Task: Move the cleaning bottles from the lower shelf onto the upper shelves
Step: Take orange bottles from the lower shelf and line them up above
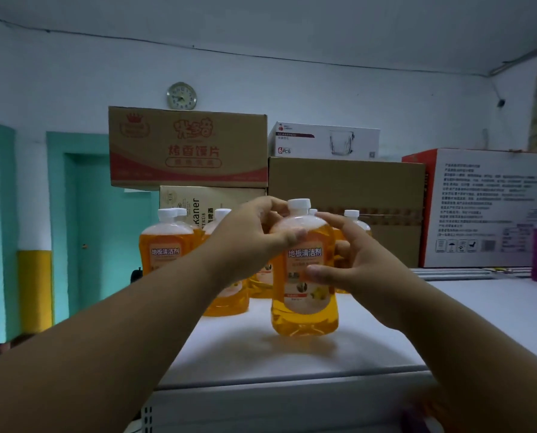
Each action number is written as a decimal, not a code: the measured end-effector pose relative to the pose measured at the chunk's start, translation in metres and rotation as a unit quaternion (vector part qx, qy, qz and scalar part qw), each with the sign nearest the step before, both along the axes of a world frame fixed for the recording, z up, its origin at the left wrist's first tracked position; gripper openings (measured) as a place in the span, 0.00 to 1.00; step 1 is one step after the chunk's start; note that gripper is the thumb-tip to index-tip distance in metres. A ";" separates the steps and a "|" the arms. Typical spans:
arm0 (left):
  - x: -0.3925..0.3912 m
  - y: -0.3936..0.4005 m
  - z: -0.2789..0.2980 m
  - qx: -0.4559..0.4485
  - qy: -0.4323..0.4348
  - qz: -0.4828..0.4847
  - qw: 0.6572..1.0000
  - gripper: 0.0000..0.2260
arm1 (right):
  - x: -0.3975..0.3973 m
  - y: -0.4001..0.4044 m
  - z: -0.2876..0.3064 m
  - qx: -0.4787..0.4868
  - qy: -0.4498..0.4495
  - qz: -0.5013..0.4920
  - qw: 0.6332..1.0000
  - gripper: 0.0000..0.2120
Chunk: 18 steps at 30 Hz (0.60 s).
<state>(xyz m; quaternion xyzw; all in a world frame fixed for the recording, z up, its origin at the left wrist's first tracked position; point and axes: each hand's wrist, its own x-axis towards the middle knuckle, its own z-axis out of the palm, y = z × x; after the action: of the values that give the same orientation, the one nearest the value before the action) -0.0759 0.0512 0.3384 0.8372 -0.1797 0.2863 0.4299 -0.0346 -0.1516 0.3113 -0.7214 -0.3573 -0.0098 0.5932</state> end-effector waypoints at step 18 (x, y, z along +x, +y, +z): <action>-0.014 0.033 -0.078 0.321 0.097 0.243 0.910 0.17 | 0.039 0.050 -0.015 -0.199 -0.226 -0.207 0.931 0.49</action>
<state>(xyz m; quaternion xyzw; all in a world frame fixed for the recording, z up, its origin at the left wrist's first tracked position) -0.0896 0.0838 0.2604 0.9715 -0.0098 0.2262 0.0706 0.0042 -0.1017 0.2963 -0.8610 -0.3196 -0.2242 0.3260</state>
